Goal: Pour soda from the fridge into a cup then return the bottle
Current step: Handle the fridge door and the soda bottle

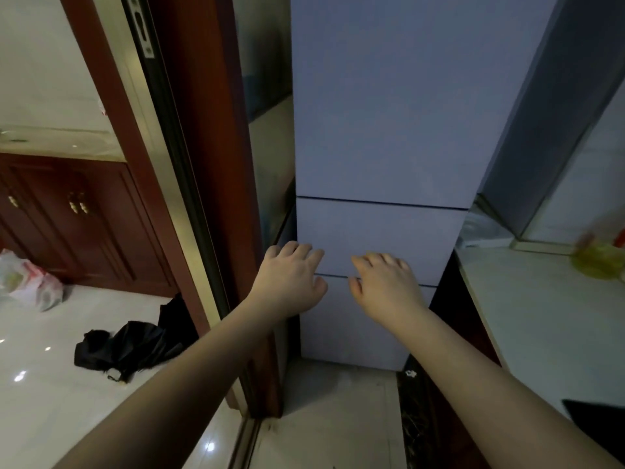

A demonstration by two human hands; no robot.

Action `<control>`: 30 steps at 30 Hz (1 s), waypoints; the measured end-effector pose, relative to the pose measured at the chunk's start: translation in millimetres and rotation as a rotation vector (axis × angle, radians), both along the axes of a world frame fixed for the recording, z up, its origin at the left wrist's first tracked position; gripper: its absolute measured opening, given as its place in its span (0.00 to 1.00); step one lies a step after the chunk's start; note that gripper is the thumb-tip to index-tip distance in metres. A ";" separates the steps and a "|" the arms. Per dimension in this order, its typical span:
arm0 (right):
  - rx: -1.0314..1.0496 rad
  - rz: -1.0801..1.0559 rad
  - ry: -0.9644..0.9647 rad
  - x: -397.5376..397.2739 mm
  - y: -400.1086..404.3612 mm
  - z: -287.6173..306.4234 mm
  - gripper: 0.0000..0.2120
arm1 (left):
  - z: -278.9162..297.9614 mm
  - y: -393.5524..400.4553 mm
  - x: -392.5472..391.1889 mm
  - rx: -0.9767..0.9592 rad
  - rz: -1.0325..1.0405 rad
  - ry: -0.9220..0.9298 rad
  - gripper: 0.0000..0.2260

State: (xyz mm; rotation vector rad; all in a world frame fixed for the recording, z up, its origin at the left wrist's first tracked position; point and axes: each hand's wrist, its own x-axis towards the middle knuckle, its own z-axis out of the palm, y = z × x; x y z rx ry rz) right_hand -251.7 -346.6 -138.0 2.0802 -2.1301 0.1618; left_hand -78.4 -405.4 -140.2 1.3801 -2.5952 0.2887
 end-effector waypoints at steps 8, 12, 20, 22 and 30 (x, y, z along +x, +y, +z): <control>-0.029 0.013 0.017 -11.3 -97.5 19.7 0.24 | 13.0 -95.0 -9.3 -0.024 0.006 0.025 0.24; -0.061 0.042 0.025 -21.3 -153.6 23.6 0.24 | 21.3 -151.4 -24.0 -0.053 0.041 0.039 0.25; -0.199 0.169 -0.001 -49.0 -288.5 30.1 0.22 | 21.5 -271.0 -57.0 0.052 0.159 0.207 0.21; -0.237 0.208 -0.007 -54.0 -322.7 27.7 0.21 | 12.1 -298.6 -63.3 0.091 0.195 0.292 0.21; -0.353 0.411 0.111 -52.6 -420.2 38.8 0.22 | -41.3 -387.6 -96.6 0.290 0.419 1.056 0.07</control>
